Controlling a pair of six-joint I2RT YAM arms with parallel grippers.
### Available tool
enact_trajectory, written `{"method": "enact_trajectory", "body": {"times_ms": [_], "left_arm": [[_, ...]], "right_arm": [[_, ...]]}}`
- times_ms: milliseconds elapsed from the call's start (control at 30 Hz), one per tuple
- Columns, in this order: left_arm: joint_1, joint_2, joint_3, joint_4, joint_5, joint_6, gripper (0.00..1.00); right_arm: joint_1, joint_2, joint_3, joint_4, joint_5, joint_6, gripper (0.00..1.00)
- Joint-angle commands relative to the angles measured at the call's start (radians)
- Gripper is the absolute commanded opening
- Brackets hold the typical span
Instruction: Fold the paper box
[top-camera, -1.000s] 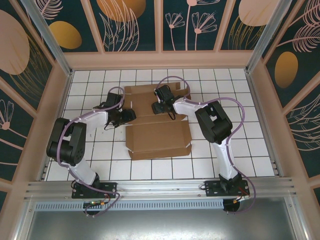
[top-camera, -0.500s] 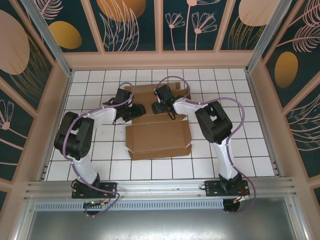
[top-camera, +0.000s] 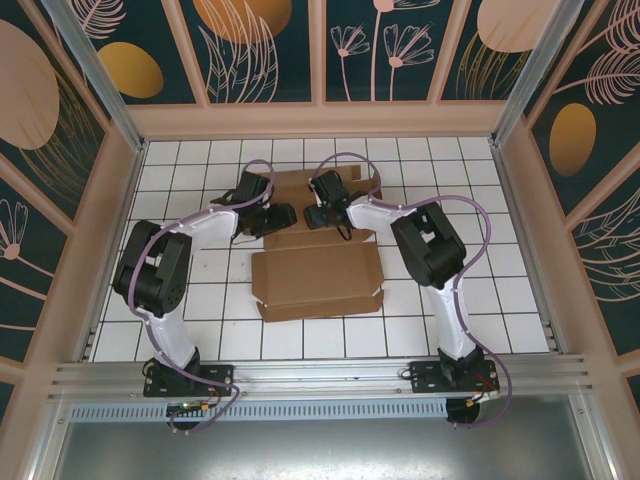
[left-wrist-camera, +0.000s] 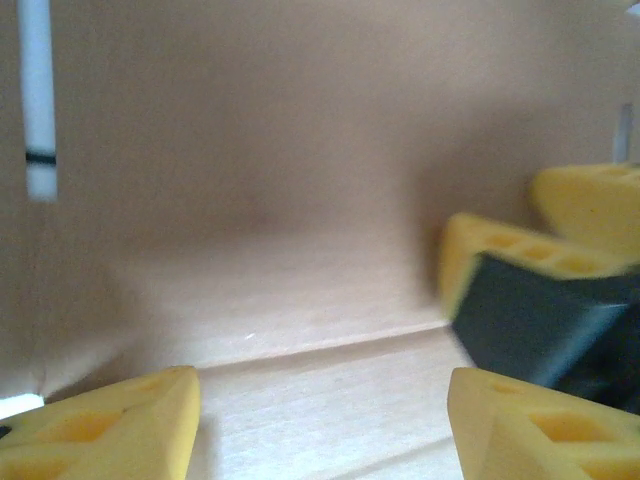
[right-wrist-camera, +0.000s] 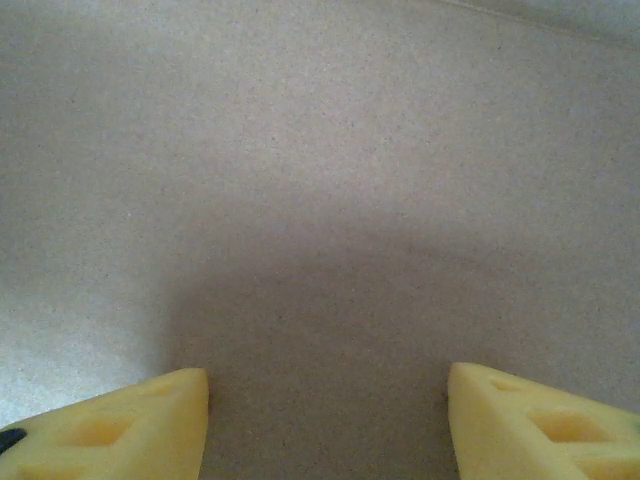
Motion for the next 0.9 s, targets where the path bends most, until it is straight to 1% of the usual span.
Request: {"method": "enact_trajectory", "body": {"times_ms": [0,100,200,267,300,367,433,467,500,600,667,867], "left_arm": [[-0.007,-0.119,0.102,-0.062,-0.039,0.043,0.65],[-0.017,-0.143,0.12,-0.067,-0.014,0.021,0.62],[-0.052,-0.133,0.127,-0.06,-0.011,0.011,0.54],[-0.075,-0.128,0.116,-0.032,-0.005,0.007,0.45],[-0.085,-0.127,0.103,-0.007,0.0,0.004,0.39],[-0.103,-0.123,0.088,0.027,-0.007,0.0,0.21],[-0.117,-0.111,0.077,0.058,-0.002,0.0,0.09],[-0.123,-0.104,0.073,0.068,0.003,-0.001,0.03],[-0.127,-0.103,0.063,0.088,0.013,-0.007,0.0],[-0.135,-0.039,0.046,0.132,0.032,-0.025,0.0],[-0.138,-0.008,0.045,0.13,0.012,-0.042,0.0],[-0.138,0.14,0.116,0.035,-0.048,-0.085,0.0]], "right_arm": [[0.012,0.035,-0.082,-0.254,-0.093,0.03,0.63],[0.01,-0.007,-0.082,-0.249,-0.108,0.035,0.63],[0.002,-0.069,-0.074,-0.247,-0.126,0.043,0.63],[-0.006,-0.118,-0.068,-0.245,-0.139,0.05,0.62],[-0.016,-0.145,-0.069,-0.243,-0.147,0.055,0.62],[-0.035,-0.197,-0.08,-0.226,-0.172,0.068,0.62],[-0.059,-0.247,-0.101,-0.202,-0.183,0.083,0.61],[-0.072,-0.263,-0.11,-0.193,-0.185,0.087,0.6],[-0.084,-0.277,-0.12,-0.182,-0.185,0.092,0.6],[-0.104,-0.294,-0.138,-0.157,-0.183,0.099,0.58],[-0.14,-0.283,-0.141,-0.146,-0.198,0.103,0.58],[-0.148,-0.182,-0.099,-0.145,-0.21,0.097,0.54]]}}
